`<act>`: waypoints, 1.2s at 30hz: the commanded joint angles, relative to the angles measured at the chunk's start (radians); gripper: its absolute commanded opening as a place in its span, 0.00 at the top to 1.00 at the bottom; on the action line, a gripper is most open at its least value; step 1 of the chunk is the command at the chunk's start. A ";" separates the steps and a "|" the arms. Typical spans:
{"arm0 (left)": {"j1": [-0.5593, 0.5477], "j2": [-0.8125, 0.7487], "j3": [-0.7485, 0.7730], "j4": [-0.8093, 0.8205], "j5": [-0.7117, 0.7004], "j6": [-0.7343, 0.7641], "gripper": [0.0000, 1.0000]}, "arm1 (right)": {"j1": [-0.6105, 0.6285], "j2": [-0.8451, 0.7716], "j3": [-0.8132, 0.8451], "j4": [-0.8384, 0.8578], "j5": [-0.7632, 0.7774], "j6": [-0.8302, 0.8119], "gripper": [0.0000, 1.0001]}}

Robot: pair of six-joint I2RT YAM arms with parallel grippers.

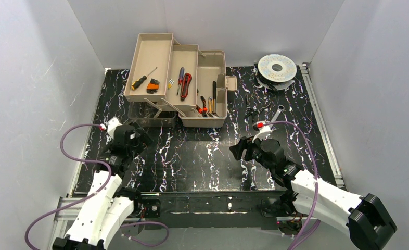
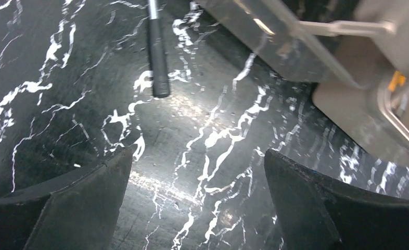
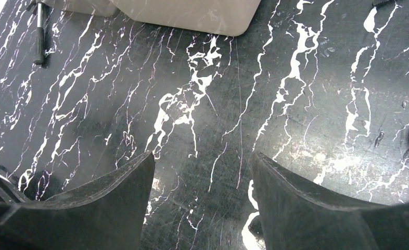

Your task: Pack the tool kit

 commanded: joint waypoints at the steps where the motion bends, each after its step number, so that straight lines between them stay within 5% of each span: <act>1: 0.011 0.089 -0.027 -0.006 -0.128 -0.133 0.00 | -0.001 0.001 0.022 0.053 -0.010 0.001 0.25; 21: 0.181 0.739 0.027 0.322 -0.087 -0.191 0.30 | -0.001 -0.047 0.006 0.038 0.011 0.001 0.25; 27: 0.236 0.914 0.172 0.203 -0.041 -0.198 0.31 | 0.000 -0.030 0.010 0.043 0.010 0.003 0.25; 31: 0.248 1.012 0.264 0.044 -0.053 -0.263 0.56 | -0.001 -0.024 0.010 0.045 0.016 0.001 0.25; 36: 0.250 0.928 0.172 0.100 -0.043 -0.306 0.89 | -0.001 -0.018 0.010 0.046 0.021 0.001 0.25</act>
